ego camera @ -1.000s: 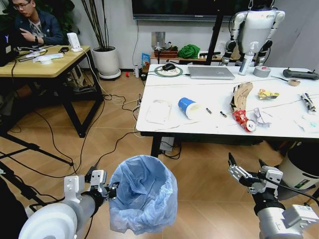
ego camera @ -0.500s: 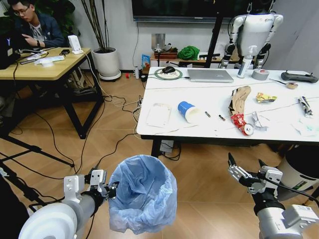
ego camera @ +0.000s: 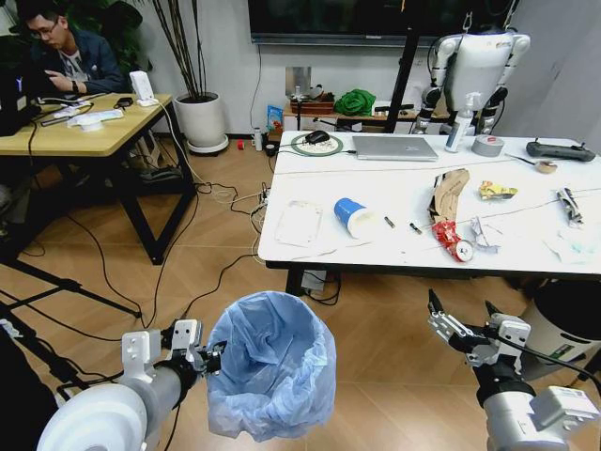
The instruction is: Pick up the trash bin and place the trash from the table into it.
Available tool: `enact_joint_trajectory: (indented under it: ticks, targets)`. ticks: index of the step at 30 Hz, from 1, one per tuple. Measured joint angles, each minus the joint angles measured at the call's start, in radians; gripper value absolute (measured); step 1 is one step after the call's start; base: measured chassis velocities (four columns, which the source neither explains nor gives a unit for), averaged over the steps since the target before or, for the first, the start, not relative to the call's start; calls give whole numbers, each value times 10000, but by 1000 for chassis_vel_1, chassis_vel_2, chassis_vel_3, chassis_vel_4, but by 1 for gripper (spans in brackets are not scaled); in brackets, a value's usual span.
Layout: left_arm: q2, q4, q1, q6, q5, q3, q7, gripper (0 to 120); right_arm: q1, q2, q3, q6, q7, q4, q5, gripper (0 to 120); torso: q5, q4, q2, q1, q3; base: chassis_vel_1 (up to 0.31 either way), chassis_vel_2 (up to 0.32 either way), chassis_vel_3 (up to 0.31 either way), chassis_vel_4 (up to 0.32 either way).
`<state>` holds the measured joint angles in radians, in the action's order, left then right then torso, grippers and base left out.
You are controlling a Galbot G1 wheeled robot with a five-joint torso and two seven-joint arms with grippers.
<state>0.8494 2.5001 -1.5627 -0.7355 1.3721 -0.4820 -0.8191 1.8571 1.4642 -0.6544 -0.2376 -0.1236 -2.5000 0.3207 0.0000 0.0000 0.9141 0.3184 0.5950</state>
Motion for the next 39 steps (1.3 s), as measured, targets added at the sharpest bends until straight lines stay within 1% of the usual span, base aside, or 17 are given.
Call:
enact_joint_trajectory:
  ticks: [6,9,13,14,16,17,19,22,25,26,28,30,32,33,36,39]
  targets:
    - [65,0,-88,0,-101,0,-2,0,3,-251,15,6,-14,0,158,100,0,0,78,37,46,0,0,0,0]
    - [132,0,-201,0,-319,5,108,0,-175,-593,-249,-190,-91,0,777,100,1,-1,82,38,48,0,0,0,0]
    - [180,-1,-407,0,-787,102,355,0,-522,-1281,-518,-401,-400,0,1707,100,1,1,68,34,40,0,0,0,0]
    - [180,-1,-407,0,-787,102,355,0,-522,-1281,-518,-401,-400,0,1707,100,1,1,68,34,40,0,0,0,0]
    - [116,-1,-395,0,-903,207,458,0,-612,-1481,-634,-418,-471,0,1879,100,0,3,60,30,36,0,0,0,0]
    - [-55,0,-261,0,-975,407,641,0,-737,-1745,-883,-456,-575,0,2126,100,0,1,50,25,29,0,0,0,0]
    - [-248,-1,-161,0,-1032,637,826,0,-939,-2011,-1115,-604,-778,-1,2543,100,0,-4,38,20,23,0,0,0,0]
    - [-335,-1,-158,0,-1052,786,952,0,-1143,-2240,-1192,-721,-941,-1,2848,100,2,-3,30,17,18,0,0,0,0]
    - [-411,-1,-153,0,-1117,1037,1008,0,-1511,-3066,-1111,-816,-1067,-1,3361,100,0,-2,16,10,9,0,0,0,0]
    - [-411,-1,-153,0,-1117,1037,1008,0,-1511,-3066,-1111,-816,-1067,-1,3361,100,0,-2,16,10,9,0,0,0,0]
    - [-486,-1,-151,0,-1163,1049,1008,0,-2029,-3722,-1012,-906,-1091,-1,3744,100,2,-1,7,6,4,0,0,0,0]
    - [-557,-1,-171,0,-1152,989,1008,0,-2485,-4094,-921,-978,-1151,25,4068,100,0,1,3,5,2,0,0,0,0]
    - [-657,-1,-189,0,-1046,851,1015,0,-3253,-4595,-816,-1048,-1185,594,4681,100,2,1,-6,3,-1,0,0,0,0]
    - [-657,-1,-189,0,-1046,851,1015,0,-3253,-4595,-816,-1048,-1185,594,4681,100,2,1,-6,3,-1,0,0,0,0]
    - [-719,-2,-172,0,-895,708,1059,0,-3994,-4981,-716,-1042,-1240,1227,5155,100,2,1,-12,0,-5,0,0,0,0]
    - [-794,-1,-165,0,-680,492,1126,0,-4932,-5342,-271,-1027,-1438,1989,5494,100,1,-1,-19,-3,-9,0,0,0,0]
